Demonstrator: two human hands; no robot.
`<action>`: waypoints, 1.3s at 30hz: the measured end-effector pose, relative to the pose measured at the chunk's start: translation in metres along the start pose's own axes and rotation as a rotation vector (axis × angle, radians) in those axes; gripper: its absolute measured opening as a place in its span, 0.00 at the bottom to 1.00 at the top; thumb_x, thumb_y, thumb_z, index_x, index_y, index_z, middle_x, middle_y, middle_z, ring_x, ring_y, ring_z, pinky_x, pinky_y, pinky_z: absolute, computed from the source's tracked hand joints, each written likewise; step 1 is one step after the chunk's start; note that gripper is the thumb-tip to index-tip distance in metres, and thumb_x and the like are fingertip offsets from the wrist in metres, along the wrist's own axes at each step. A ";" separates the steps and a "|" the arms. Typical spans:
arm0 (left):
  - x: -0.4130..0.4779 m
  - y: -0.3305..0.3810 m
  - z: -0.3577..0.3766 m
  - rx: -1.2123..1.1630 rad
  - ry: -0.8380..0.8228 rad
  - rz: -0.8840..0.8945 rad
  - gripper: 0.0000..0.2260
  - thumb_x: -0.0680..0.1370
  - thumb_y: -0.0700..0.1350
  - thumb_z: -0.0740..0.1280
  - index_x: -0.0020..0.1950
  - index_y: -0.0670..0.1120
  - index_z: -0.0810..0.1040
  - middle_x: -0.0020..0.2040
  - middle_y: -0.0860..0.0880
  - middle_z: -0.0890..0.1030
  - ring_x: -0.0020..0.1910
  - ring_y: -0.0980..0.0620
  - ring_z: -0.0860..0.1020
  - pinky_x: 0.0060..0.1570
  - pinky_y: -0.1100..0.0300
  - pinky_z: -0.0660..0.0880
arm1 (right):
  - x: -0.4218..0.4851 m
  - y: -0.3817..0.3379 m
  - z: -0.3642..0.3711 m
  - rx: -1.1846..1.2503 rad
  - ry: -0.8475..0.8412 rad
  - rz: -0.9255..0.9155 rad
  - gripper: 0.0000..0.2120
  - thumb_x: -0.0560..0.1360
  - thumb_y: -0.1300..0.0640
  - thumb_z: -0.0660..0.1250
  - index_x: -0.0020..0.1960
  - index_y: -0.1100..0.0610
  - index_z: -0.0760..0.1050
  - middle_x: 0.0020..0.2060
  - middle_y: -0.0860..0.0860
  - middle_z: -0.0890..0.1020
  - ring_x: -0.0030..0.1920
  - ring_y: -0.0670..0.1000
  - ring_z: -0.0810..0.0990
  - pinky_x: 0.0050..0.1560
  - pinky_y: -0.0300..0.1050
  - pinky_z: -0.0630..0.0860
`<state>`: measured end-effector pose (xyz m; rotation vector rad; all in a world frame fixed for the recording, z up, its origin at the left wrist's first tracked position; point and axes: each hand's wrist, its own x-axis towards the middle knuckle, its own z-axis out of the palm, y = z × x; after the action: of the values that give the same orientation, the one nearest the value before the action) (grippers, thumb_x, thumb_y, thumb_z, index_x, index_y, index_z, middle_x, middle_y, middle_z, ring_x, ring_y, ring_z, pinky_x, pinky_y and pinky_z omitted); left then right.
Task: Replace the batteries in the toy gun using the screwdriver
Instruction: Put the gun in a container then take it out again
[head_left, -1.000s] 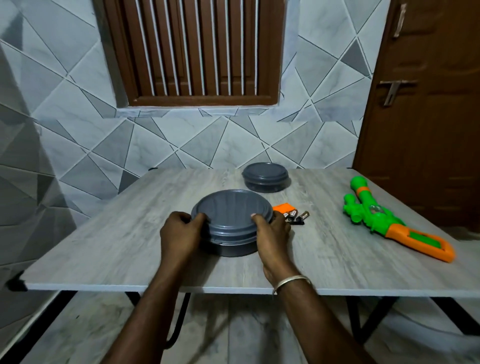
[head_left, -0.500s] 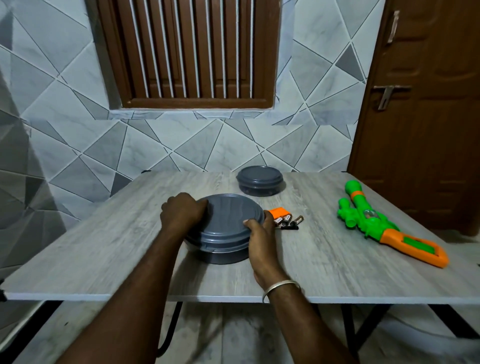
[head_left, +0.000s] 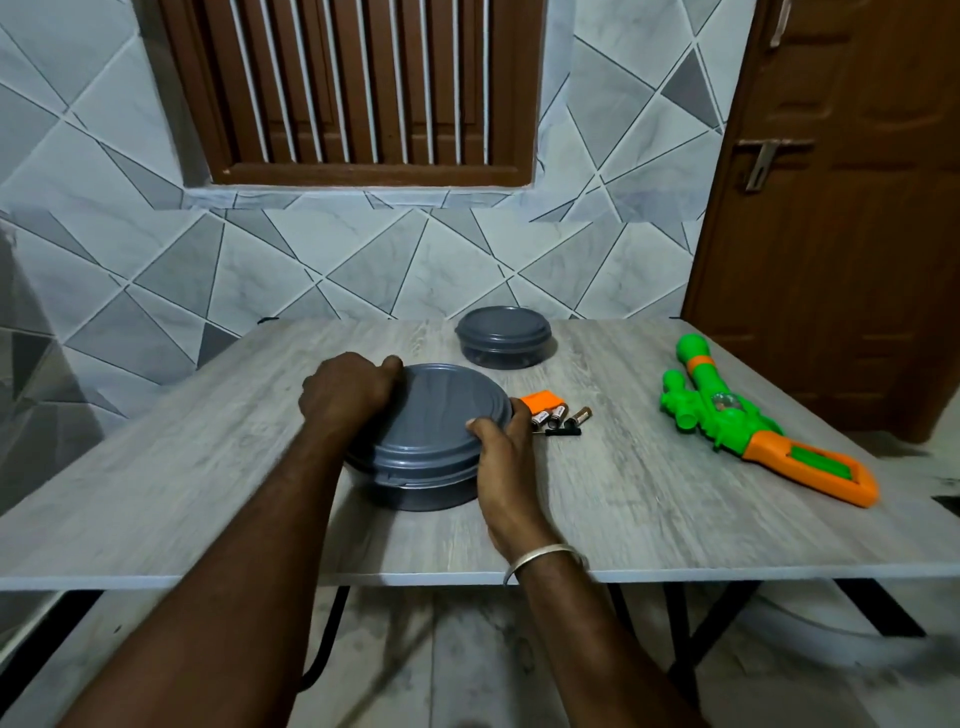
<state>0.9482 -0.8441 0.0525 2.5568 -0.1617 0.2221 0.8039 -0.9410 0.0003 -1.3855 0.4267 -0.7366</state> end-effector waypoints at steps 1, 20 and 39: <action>0.000 0.000 -0.001 -0.013 -0.010 -0.012 0.27 0.78 0.62 0.60 0.58 0.40 0.79 0.60 0.37 0.80 0.58 0.35 0.77 0.51 0.51 0.72 | 0.000 0.000 0.000 0.007 -0.002 0.000 0.26 0.66 0.51 0.63 0.64 0.50 0.69 0.60 0.50 0.77 0.59 0.51 0.76 0.63 0.57 0.75; 0.000 -0.006 -0.014 -0.539 -0.061 -0.112 0.35 0.79 0.66 0.57 0.67 0.36 0.75 0.69 0.35 0.75 0.65 0.37 0.74 0.57 0.52 0.67 | 0.000 -0.001 -0.001 0.232 -0.003 -0.029 0.32 0.71 0.26 0.58 0.67 0.43 0.74 0.65 0.42 0.77 0.67 0.45 0.74 0.72 0.54 0.67; -0.016 -0.018 -0.049 -1.418 0.432 -0.130 0.20 0.78 0.63 0.67 0.35 0.49 0.75 0.35 0.54 0.79 0.34 0.56 0.77 0.38 0.56 0.77 | 0.028 -0.029 -0.068 0.268 0.556 -0.137 0.24 0.75 0.65 0.60 0.70 0.55 0.73 0.62 0.53 0.79 0.57 0.50 0.78 0.52 0.37 0.74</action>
<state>0.9298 -0.8010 0.0800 1.0733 0.0290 0.4086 0.7722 -1.0098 0.0217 -0.9517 0.6427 -1.2521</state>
